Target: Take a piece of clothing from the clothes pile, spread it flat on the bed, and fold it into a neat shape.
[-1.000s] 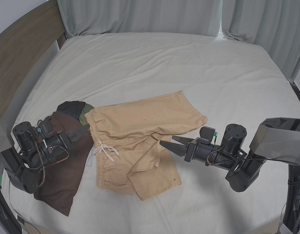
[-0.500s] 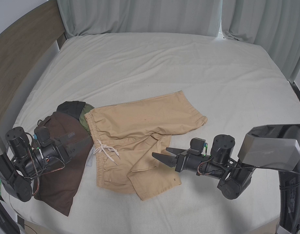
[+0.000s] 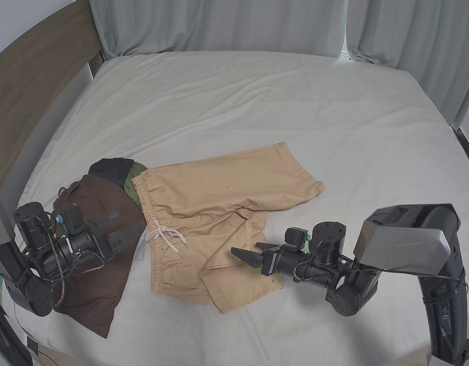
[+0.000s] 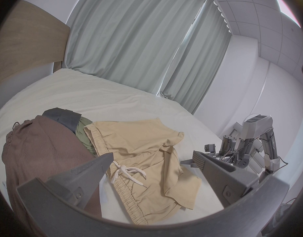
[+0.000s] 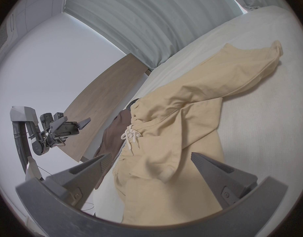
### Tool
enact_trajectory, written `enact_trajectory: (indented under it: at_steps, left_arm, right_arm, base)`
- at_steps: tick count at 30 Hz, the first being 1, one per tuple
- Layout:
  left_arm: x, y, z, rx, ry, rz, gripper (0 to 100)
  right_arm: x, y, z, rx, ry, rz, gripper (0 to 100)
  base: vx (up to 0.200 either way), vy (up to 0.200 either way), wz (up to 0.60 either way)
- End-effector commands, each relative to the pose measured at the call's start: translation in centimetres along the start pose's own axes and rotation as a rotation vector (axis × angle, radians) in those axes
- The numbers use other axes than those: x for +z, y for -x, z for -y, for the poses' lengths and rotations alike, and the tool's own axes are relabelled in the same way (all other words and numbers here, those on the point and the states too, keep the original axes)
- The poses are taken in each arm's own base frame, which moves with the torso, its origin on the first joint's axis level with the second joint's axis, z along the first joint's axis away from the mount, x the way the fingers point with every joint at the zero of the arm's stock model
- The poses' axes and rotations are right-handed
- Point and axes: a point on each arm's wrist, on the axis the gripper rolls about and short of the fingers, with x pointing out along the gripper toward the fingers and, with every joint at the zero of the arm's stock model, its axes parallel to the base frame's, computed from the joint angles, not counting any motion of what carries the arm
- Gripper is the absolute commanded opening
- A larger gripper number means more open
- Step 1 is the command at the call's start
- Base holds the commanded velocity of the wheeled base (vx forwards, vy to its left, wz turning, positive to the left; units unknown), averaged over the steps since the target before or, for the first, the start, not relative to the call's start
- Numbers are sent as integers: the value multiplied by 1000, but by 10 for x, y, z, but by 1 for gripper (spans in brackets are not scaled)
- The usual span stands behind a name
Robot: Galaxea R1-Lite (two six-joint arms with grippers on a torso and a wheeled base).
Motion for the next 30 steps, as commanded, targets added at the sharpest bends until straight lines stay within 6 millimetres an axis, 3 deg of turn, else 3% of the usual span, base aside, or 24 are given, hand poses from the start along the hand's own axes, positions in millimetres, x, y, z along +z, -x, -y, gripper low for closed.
enact_trajectory:
  at_steps: [1, 30]
  left_arm:
    - [-5, -3, -2, 3, 11, -16, 100]
    - [-6, -5, -3, 0, 12, -18, 100]
  right_arm:
    - [-9, -3, 7, -22, -8, -13, 100]
    - [-31, -16, 5, -17, -27, -40, 100]
  base:
    - [0, 0, 0]
    - [0, 0, 0]
